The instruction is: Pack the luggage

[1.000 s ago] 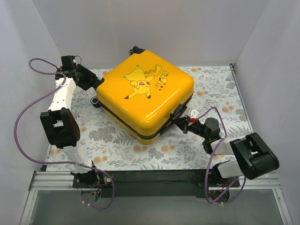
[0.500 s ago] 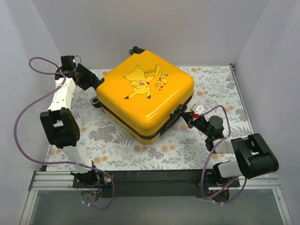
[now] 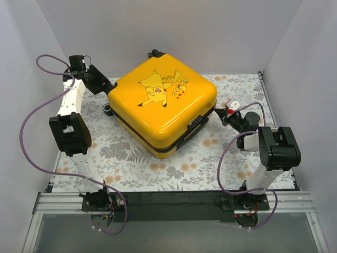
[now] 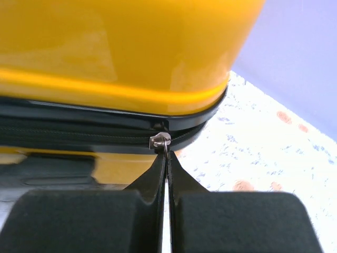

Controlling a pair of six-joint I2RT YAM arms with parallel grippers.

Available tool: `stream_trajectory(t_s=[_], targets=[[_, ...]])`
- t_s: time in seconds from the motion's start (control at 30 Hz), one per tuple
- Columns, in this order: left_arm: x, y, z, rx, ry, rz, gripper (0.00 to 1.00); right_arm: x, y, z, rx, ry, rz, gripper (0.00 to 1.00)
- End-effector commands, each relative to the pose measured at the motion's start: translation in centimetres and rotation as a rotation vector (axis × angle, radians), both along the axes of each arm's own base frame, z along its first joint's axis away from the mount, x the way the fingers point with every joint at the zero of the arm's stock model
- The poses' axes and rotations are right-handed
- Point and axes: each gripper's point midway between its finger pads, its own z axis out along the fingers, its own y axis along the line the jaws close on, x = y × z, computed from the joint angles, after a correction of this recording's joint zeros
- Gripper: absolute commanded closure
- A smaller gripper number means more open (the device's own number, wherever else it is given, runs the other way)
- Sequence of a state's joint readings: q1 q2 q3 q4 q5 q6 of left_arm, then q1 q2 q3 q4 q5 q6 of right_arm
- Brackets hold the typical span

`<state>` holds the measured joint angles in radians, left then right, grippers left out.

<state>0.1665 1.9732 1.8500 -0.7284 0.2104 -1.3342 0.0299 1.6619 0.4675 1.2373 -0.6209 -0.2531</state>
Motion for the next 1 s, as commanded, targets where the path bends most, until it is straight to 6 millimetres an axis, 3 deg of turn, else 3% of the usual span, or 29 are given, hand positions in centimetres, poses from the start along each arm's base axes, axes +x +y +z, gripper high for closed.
stream_trajectory(t_s=[0.0, 0.03, 0.07, 0.1, 0.13, 0.17, 0.23, 0.27, 0.4, 0.43, 0.5, 0.53, 0.57, 0.63, 0.7, 0.77, 0.83, 0.87, 0.9, 0.97], targets=[[2.7, 2.3, -2.6, 0.130, -0.013, -0.025, 1.00, 3.1, -1.4, 6.5, -0.083, -0.360, 0.024, 0.99], [3.2, 2.0, -2.6, 0.145, -0.022, -0.051, 1.00, 3.7, -1.4, 7.1, -0.099, -0.396, 0.055, 0.99], [3.5, 1.8, -3.6, 0.151, -0.004, -0.066, 1.00, 4.4, -1.5, 6.3, -0.104, -0.390, 0.064, 0.99], [4.2, 1.8, -3.2, 0.165, -0.024, -0.080, 1.00, 4.9, -1.7, 6.2, -0.114, -0.402, 0.069, 0.99], [4.7, 1.3, -3.2, 0.180, -0.030, -0.099, 1.00, 5.9, -1.6, 7.1, -0.122, -0.440, 0.087, 0.99], [5.1, 1.3, -4.1, 0.201, -0.024, -0.121, 1.00, 6.6, -1.6, 6.2, -0.123, -0.434, 0.091, 0.99], [6.2, 0.9, -3.4, 0.226, -0.057, -0.140, 1.00, 8.2, -1.8, 7.3, -0.123, -0.481, 0.091, 0.99], [6.6, 0.8, -3.4, 0.235, -0.060, -0.148, 1.00, 9.0, -1.8, 6.4, -0.118, -0.467, 0.089, 0.99], [8.1, 0.5, -4.2, 0.261, -0.068, -0.172, 1.00, 11.5, -2.7, 6.2, -0.100, -0.484, 0.046, 0.99], [8.3, 0.3, -4.2, 0.265, -0.072, -0.182, 1.00, 12.1, -2.7, 5.2, -0.094, -0.468, 0.051, 0.99], [8.6, -0.2, -4.6, 0.283, -0.078, -0.215, 1.00, 13.1, -2.3, 5.8, -0.075, -0.493, 0.072, 0.99], [8.8, -1.1, -5.0, 0.287, -0.084, -0.242, 1.00, 13.4, -1.9, 4.9, -0.065, -0.494, 0.090, 0.99], [8.9, -1.7, -5.2, 0.289, -0.088, -0.262, 1.00, 14.1, -1.7, 5.5, -0.061, -0.519, 0.095, 0.99], [9.1, -3.6, -5.7, 0.302, -0.104, -0.325, 1.00, 14.9, -0.7, 4.5, -0.046, -0.511, 0.111, 0.99], [9.2, -4.9, -6.2, 0.317, -0.117, -0.381, 1.00, 15.8, 0.1, 5.1, -0.022, -0.528, 0.131, 0.99], [9.5, -6.2, -6.6, 0.318, -0.139, -0.432, 1.00, 16.5, 0.7, 4.4, -0.006, -0.522, 0.140, 0.99], [9.6, -9.7, -6.8, 0.338, -0.168, -0.522, 1.00, 17.3, 1.1, 4.6, 0.021, -0.525, 0.147, 0.99], [9.6, -10.5, -7.3, 0.336, -0.167, -0.544, 1.00, 17.5, 1.1, 4.7, 0.029, -0.524, 0.150, 0.99], [9.8, -11.2, -7.1, 0.337, -0.180, -0.561, 1.00, 17.1, 2.9, 4.8, 0.048, -0.520, 0.185, 0.99], [9.7, -12.9, -7.7, 0.320, -0.180, -0.593, 1.00, 16.7, 3.7, 4.9, 0.050, -0.523, 0.214, 0.99]])
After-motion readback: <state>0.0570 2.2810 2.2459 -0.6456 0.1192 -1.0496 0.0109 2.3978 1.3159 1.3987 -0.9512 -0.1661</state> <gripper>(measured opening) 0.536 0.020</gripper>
